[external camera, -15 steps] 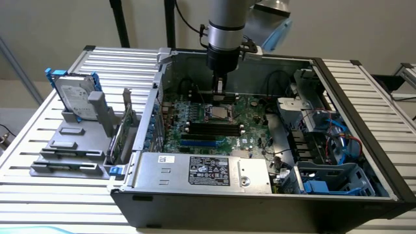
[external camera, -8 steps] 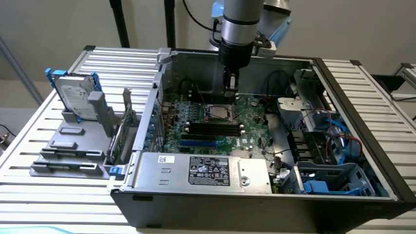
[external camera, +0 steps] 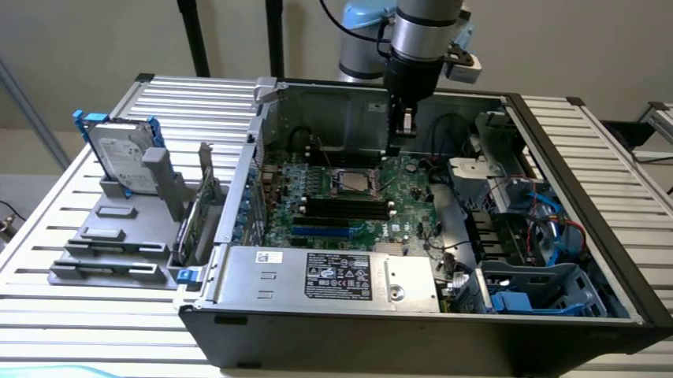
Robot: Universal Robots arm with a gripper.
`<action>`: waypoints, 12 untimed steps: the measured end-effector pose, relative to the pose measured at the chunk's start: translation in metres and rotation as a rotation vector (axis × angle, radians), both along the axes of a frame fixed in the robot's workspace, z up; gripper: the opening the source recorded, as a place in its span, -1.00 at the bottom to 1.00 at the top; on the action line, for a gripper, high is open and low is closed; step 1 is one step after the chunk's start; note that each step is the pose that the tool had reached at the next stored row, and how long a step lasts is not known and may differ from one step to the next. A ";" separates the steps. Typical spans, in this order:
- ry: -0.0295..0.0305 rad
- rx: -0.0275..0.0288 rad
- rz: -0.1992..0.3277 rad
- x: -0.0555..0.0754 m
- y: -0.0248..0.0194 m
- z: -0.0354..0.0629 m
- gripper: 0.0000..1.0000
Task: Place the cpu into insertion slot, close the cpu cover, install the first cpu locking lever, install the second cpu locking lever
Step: 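Close the cpu cover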
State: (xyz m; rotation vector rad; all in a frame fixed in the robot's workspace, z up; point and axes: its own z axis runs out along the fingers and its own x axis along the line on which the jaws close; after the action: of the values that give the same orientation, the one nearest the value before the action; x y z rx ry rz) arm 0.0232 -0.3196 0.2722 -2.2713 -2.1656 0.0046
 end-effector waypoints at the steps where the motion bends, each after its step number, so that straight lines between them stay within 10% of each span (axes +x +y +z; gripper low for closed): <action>1: 0.0001 0.0016 0.000 0.004 0.0000 0.0001 -0.79; 12: 0.0000 0.0093 0.001 0.039 -0.0004 -0.0089 -0.79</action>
State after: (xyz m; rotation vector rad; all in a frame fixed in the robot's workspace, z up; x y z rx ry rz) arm 0.0623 -0.3200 0.2632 -2.2648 -2.1627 -0.0054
